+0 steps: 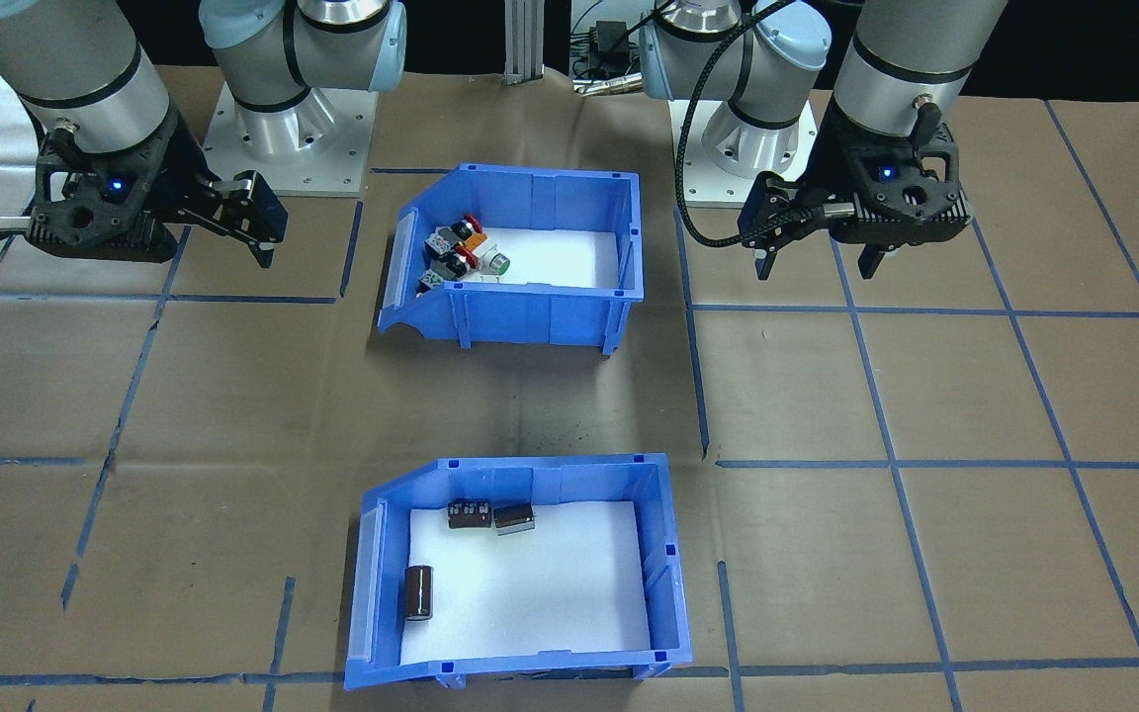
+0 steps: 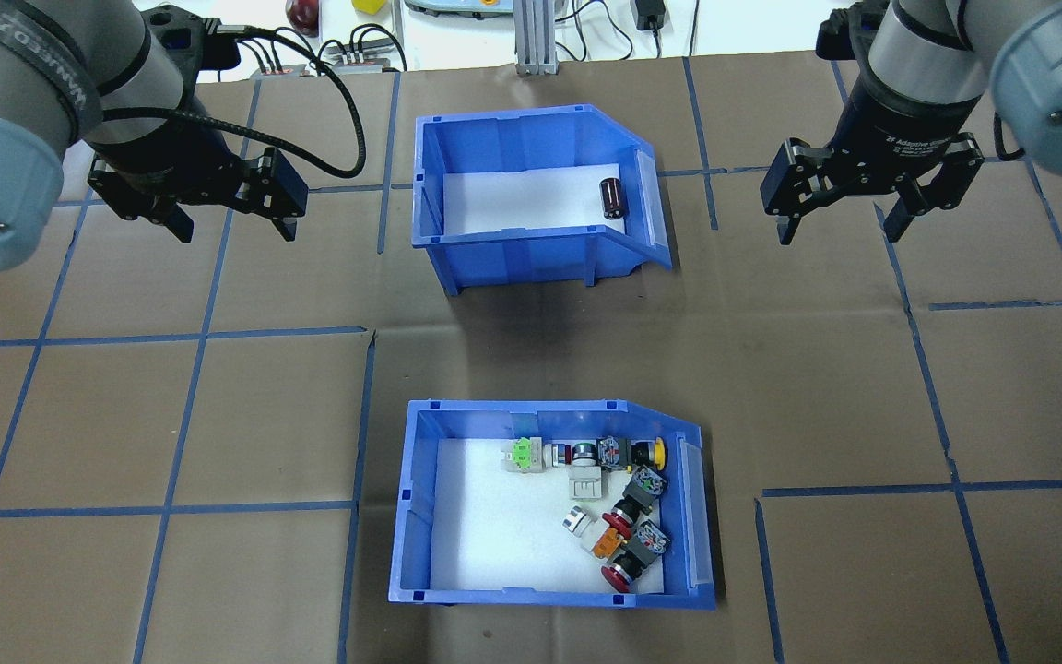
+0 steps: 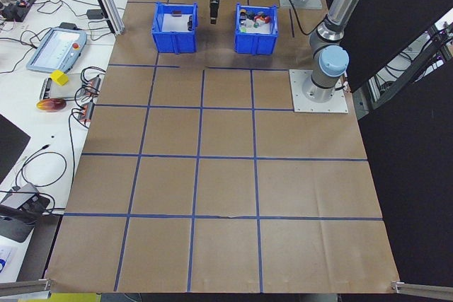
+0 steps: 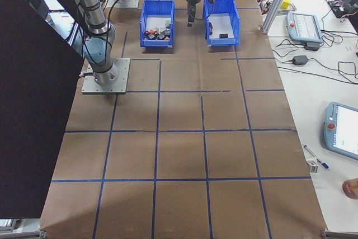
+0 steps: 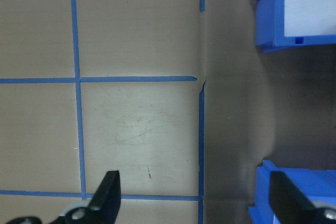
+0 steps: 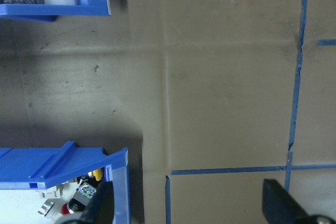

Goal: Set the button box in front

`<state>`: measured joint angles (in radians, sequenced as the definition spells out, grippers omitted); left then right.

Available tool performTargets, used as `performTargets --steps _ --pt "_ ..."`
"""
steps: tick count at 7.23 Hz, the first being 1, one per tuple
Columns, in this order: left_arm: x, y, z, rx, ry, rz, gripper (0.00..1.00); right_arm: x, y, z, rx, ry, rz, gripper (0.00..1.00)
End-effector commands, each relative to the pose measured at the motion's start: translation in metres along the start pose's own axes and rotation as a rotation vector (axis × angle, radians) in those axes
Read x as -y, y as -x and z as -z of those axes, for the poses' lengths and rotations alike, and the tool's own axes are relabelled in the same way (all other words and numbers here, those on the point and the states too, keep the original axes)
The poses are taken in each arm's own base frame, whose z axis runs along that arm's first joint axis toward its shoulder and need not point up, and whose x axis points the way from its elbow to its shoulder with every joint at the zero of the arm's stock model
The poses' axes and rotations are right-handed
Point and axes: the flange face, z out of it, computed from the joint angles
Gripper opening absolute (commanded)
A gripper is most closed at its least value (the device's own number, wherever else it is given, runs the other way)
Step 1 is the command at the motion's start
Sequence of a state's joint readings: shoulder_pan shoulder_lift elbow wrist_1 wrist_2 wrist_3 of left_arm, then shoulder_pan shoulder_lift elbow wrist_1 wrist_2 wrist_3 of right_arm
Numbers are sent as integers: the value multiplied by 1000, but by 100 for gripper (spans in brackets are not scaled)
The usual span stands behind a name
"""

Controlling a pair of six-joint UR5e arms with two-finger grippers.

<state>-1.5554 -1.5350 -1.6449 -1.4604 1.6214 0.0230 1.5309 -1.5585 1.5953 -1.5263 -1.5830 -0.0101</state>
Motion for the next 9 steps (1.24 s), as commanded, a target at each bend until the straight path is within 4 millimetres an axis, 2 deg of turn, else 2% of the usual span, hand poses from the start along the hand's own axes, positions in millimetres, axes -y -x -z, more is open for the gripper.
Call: performTargets --steps 1,5,7,9 --pt "-2 0 -1 0 3 0 99 0 0 0 0 0 -1 100" --pt "-2 0 -2 -2 5 1 100 -1 0 -1 -3 6 1 100" --pt "-9 1 1 9 14 10 100 -3 0 1 -2 3 5 100" --pt "-6 1 -8 3 17 5 100 -3 -9 5 -96 -3 20 100"
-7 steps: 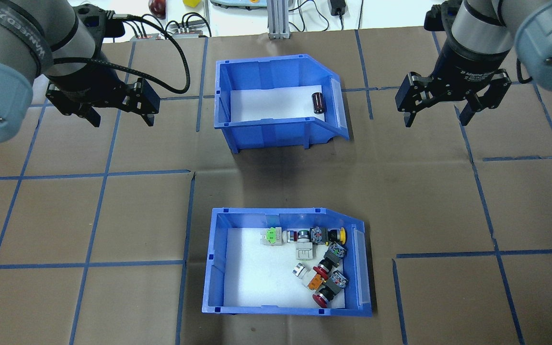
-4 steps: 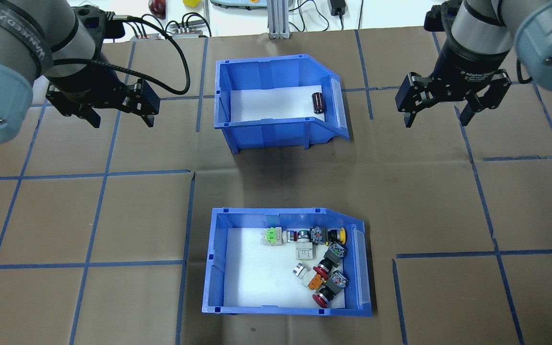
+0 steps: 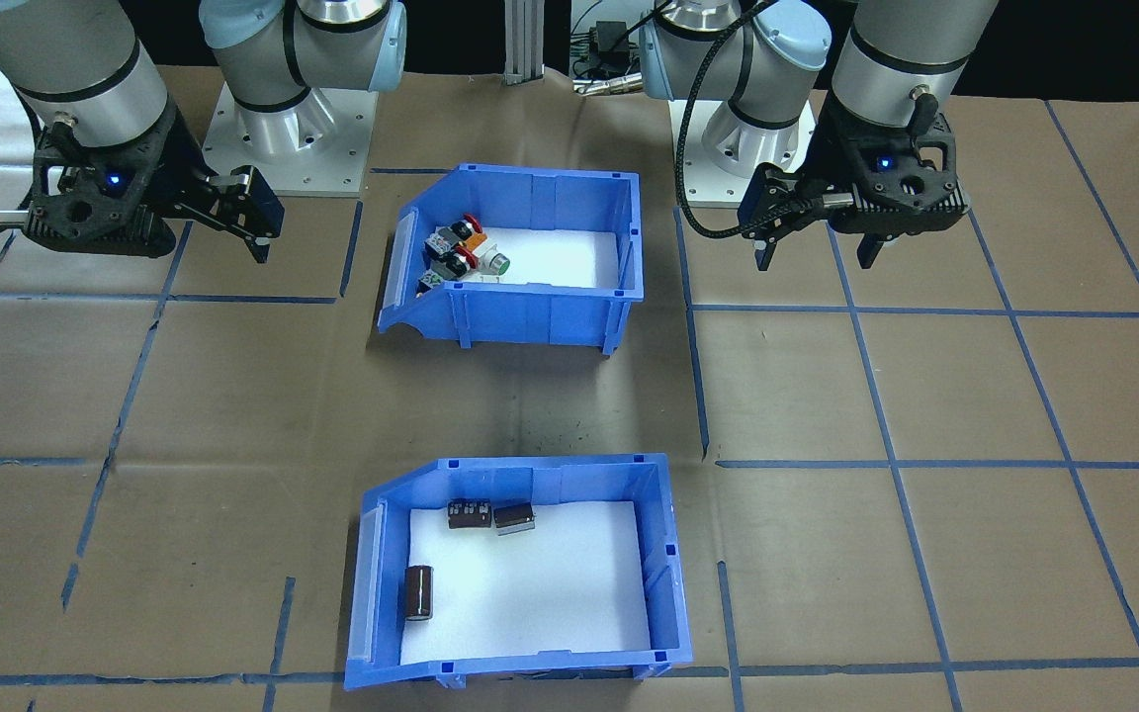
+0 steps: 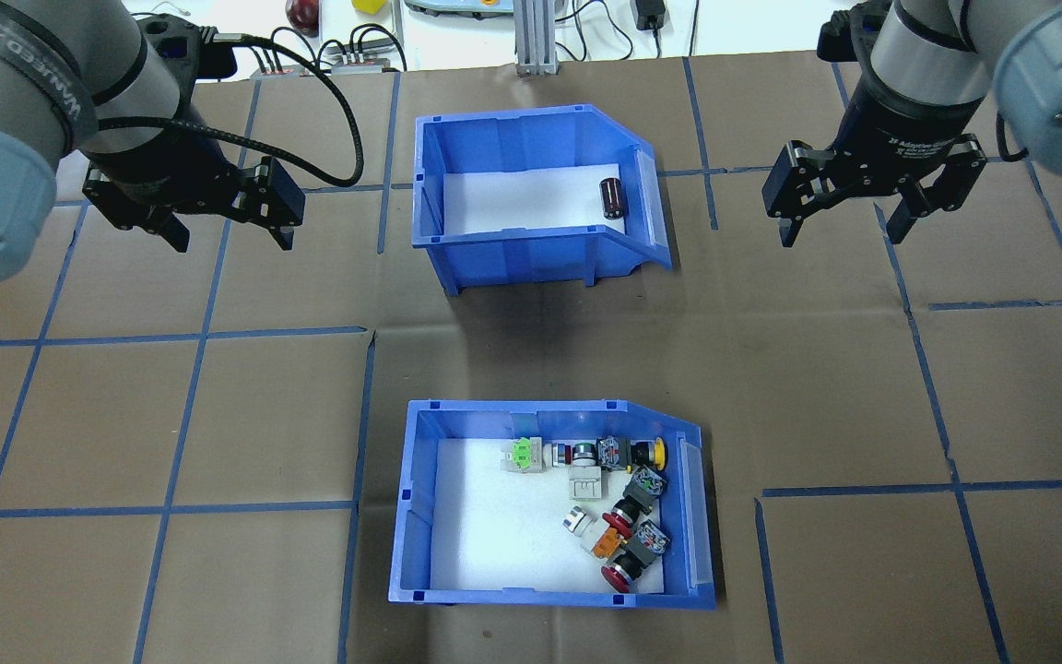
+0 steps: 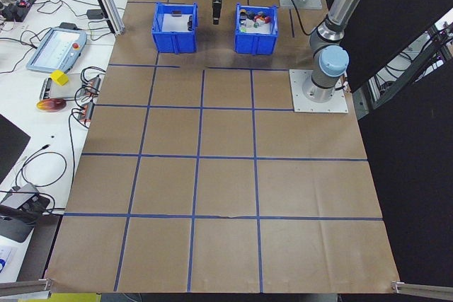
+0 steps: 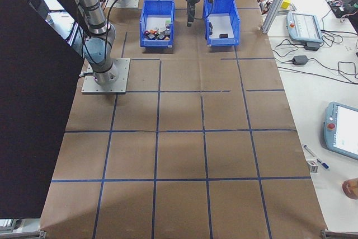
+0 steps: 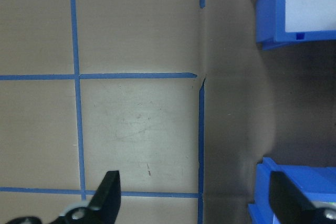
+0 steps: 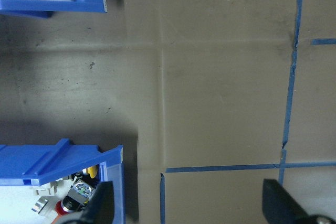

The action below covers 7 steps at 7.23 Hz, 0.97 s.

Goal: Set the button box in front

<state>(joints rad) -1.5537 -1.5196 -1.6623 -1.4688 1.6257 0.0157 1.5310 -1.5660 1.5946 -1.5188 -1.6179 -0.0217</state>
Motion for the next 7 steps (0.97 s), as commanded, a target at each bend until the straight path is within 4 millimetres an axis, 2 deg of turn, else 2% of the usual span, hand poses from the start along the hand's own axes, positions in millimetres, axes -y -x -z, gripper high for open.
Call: performTargets --steps 1,3,4,5,6,7 --pt "4 2 -9 -1 13 19 100 2 -4 2 -65 -2 66 100" --pt "1 -2 -7 -13 12 120 100 7 -5 -2 -70 10 322 100" --pt "-1 -4 -6 -13 15 172 100 20 -2 -15 -65 32 460 100" --pt "-7 -8 -11 -10 30 225 100 34 1 -16 -68 9 611 100" --pt "-22 -22 -16 -25 46 292 100 49 5 -14 -66 -6 740 100" --pt "-43 -36 -22 -35 64 394 100 73 19 -25 -22 -5 846 100"
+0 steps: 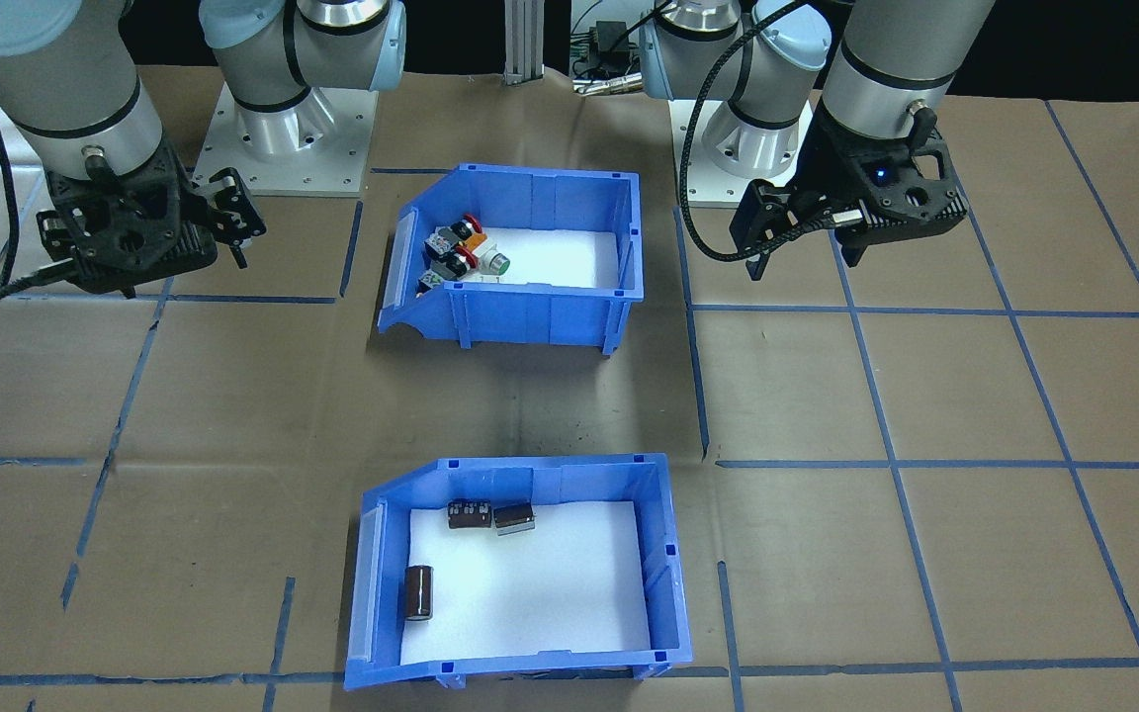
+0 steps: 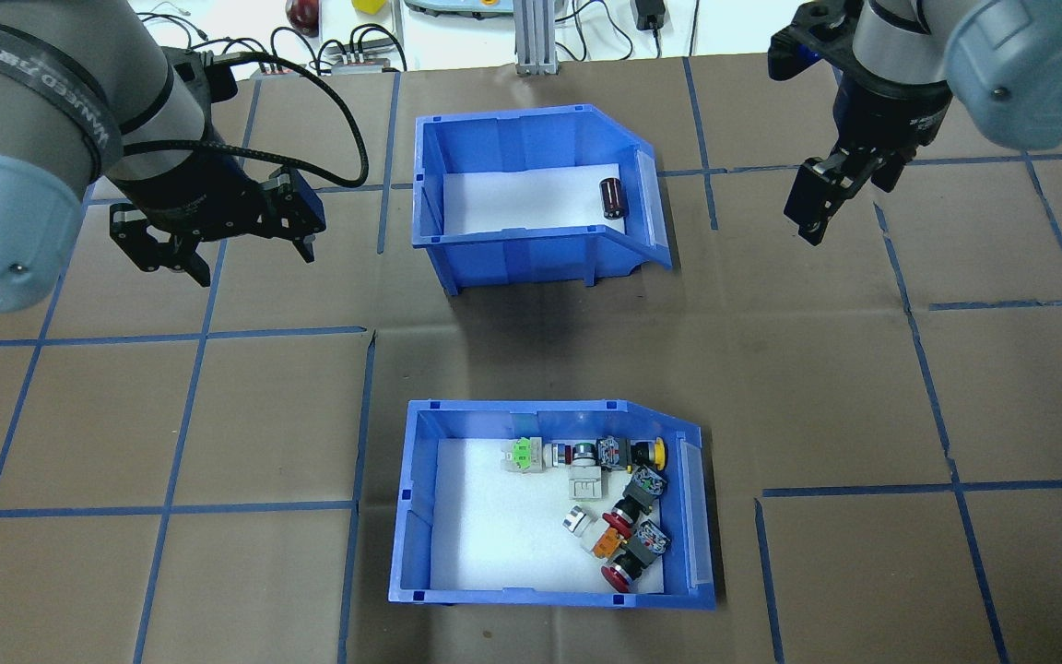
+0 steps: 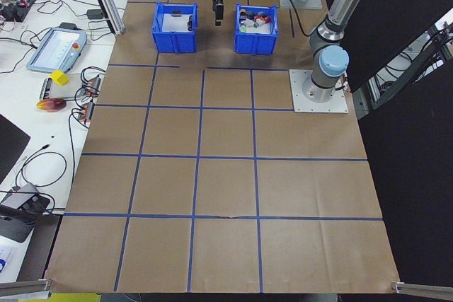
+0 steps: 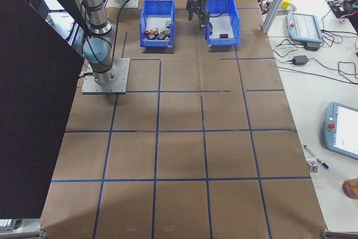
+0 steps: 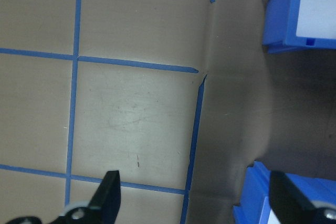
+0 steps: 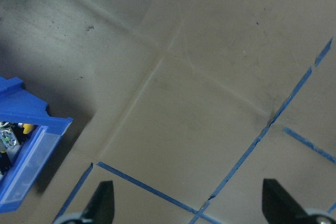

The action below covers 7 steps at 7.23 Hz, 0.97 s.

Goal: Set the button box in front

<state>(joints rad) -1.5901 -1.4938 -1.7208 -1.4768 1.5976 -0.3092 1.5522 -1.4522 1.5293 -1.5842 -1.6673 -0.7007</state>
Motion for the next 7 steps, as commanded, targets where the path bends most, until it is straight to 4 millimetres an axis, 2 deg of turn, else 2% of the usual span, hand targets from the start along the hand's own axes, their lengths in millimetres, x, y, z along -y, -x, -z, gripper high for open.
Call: performTargets --steps 1,2,3,4,5,7 --pt "-49 -10 -22 -5 47 230 100 62 -8 -8 15 -32 325 100" --pt "-74 -8 -34 7 63 343 100 101 0 -10 2 -39 509 100" --pt "-108 -14 -53 27 81 499 100 137 18 -15 0 -53 600 100" --pt "-143 -32 -65 8 130 699 100 169 43 -22 15 -67 655 100" --pt "-165 -45 -74 14 187 882 100 195 76 -28 12 -65 714 100" --pt "-194 -59 -99 10 179 1026 100 235 154 -57 22 -36 869 100"
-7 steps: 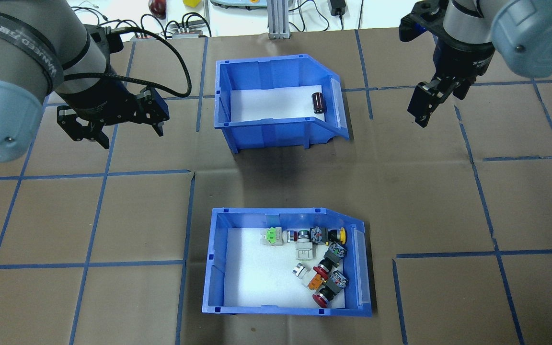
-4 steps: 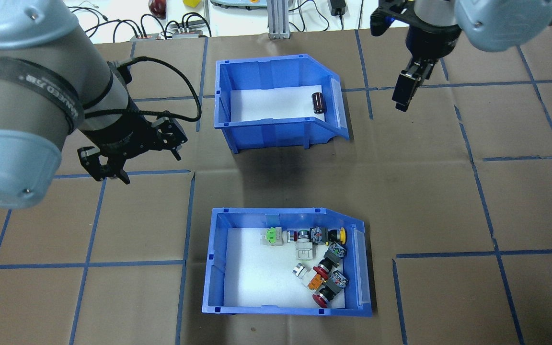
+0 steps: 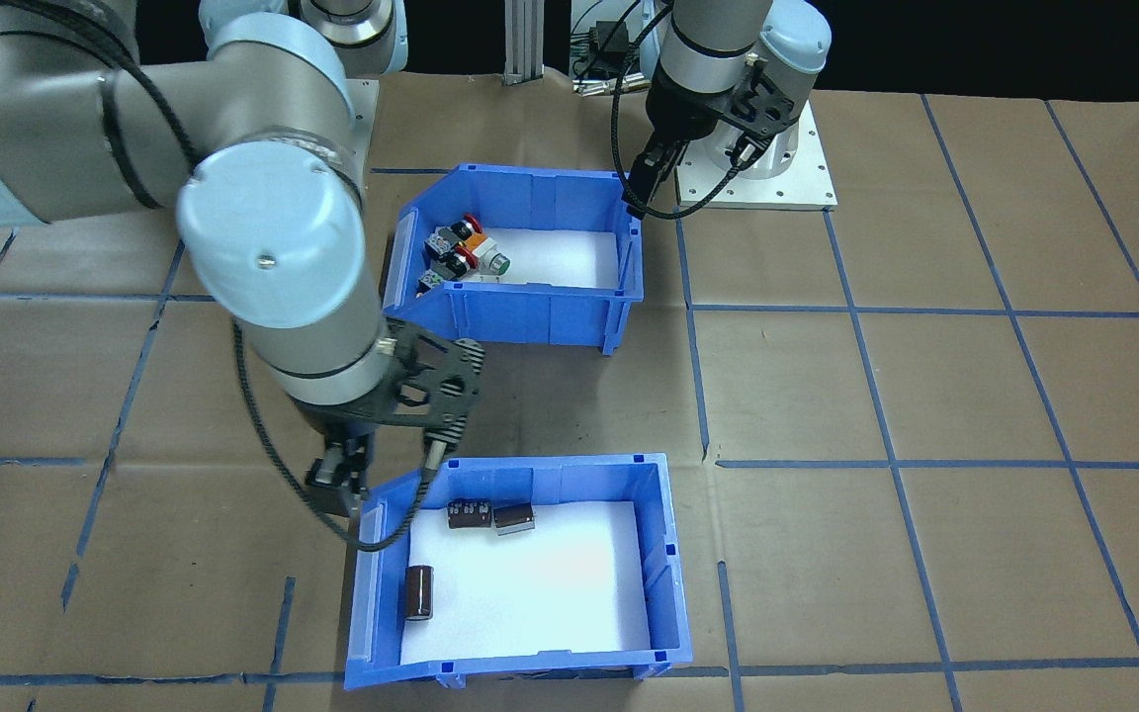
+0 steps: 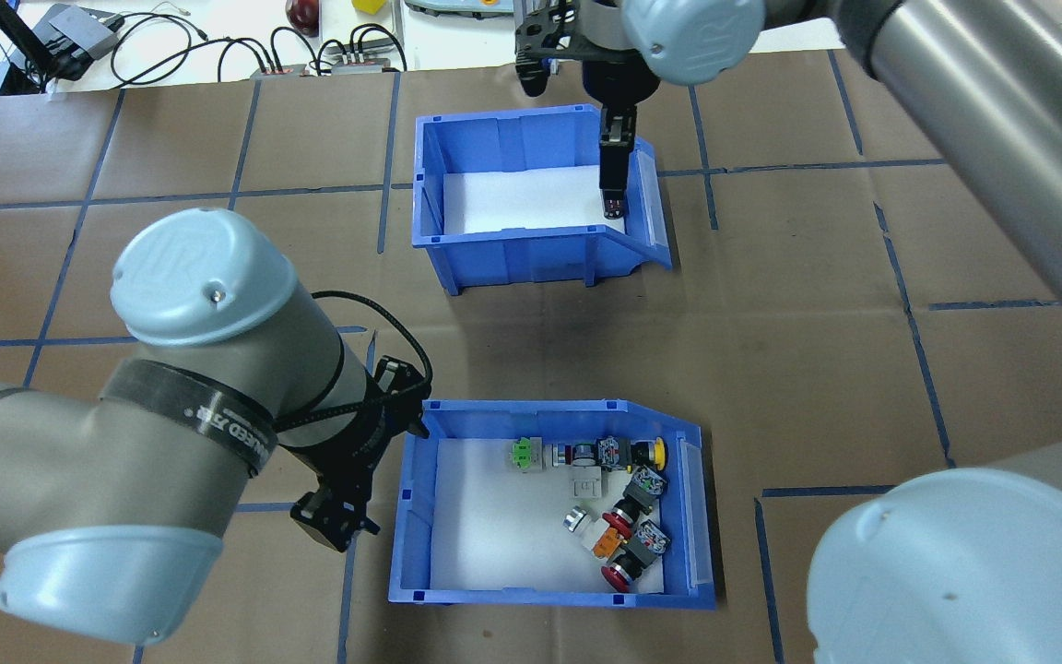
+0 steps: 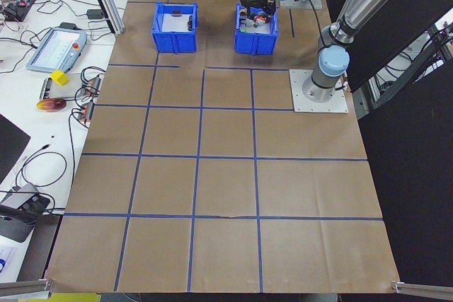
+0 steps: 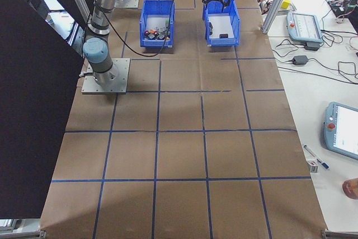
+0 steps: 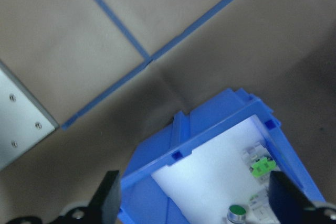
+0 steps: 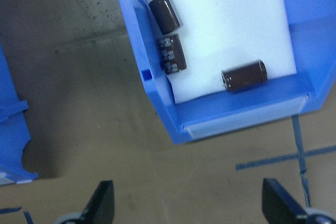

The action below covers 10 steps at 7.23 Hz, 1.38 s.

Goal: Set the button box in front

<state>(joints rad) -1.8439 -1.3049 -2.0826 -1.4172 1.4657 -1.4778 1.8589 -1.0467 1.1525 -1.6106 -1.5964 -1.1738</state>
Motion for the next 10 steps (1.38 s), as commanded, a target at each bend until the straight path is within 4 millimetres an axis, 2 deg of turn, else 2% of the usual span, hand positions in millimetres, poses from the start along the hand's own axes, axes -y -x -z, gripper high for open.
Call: performTargets --steps 1,2,3,4,5,7,8,9,10 --pt "-33 10 -36 -111 62 139 100 78 28 -37 13 12 119 100" --pt "-52 25 -65 -131 77 163 100 98 35 -48 -2 4 138 100" --pt "-67 43 -90 -112 85 286 100 115 36 -67 -13 1 134 100" --pt "-81 51 -99 -150 109 350 100 126 30 -88 -31 -7 134 100" --pt "-86 54 -108 -136 107 362 99 128 24 -105 -25 5 133 100" --pt "-95 55 -111 -100 156 383 99 123 22 -110 -21 19 130 100" --pt "-94 53 -117 -82 144 390 99 121 21 -110 -20 21 130 88" --pt "-93 47 -128 -59 124 403 91 120 20 -107 -26 20 130 58" --pt "-91 43 -132 -73 106 405 71 114 17 -103 -41 41 128 35"
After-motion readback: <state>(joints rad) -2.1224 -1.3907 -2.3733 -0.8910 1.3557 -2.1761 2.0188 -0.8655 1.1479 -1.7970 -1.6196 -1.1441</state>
